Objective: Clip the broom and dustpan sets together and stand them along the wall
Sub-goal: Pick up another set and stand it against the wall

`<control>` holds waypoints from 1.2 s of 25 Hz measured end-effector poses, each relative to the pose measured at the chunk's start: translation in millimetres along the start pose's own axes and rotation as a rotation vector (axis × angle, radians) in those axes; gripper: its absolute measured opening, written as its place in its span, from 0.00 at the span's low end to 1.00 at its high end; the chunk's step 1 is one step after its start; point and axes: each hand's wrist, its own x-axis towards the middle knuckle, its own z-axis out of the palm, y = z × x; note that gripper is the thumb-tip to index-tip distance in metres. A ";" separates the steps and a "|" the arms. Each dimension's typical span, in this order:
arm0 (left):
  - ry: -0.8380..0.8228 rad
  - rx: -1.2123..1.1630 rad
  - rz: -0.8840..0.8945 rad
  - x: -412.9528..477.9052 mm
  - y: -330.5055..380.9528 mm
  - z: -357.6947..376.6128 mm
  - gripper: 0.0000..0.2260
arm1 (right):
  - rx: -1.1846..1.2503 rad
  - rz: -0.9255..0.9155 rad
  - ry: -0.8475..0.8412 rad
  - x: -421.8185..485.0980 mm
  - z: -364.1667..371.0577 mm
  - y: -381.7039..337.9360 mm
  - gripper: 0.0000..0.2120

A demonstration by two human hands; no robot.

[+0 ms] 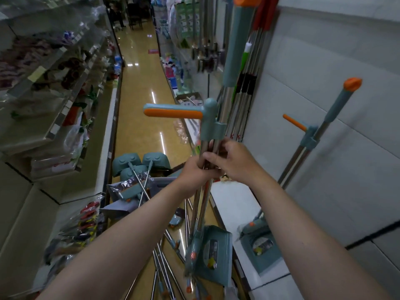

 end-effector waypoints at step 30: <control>-0.513 0.240 -0.166 142.2 -30.0 214.6 0.21 | -0.048 0.489 0.581 -103.2 -139.5 186.8 0.16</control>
